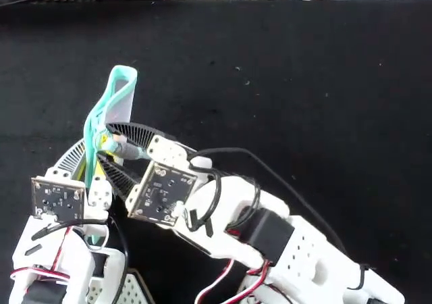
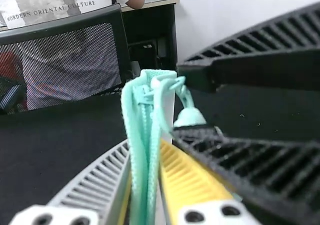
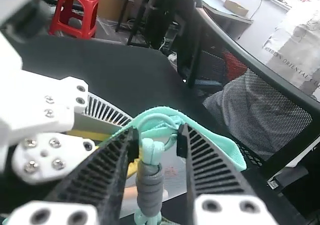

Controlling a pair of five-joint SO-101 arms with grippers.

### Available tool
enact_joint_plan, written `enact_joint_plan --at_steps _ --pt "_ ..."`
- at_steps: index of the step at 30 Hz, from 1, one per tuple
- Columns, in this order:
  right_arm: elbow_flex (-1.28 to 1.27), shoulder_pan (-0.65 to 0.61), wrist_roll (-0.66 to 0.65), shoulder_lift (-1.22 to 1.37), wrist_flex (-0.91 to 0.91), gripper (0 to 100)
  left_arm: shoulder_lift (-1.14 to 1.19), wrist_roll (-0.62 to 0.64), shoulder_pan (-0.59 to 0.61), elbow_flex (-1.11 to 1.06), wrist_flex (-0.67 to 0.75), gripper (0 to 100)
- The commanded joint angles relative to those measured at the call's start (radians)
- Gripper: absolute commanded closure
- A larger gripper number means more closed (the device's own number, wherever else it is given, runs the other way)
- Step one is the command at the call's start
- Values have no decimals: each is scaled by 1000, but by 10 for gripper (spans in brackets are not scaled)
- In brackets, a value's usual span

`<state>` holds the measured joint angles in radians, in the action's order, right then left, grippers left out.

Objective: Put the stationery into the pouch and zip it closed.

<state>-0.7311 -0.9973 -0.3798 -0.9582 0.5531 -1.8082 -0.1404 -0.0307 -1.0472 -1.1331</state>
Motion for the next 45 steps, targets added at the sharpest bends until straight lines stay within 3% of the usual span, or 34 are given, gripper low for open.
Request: enact_joint_plan --at_steps 1,16,45 --pt "61 -14 9 1 -14 864 -5 -6 -8 5 -14 970" --pt "53 -103 11 -93 23 864 -5 -6 -7 4 -15 970" --pt "97 -18 9 82 23 864 -6 -9 4 -18 -34 970"
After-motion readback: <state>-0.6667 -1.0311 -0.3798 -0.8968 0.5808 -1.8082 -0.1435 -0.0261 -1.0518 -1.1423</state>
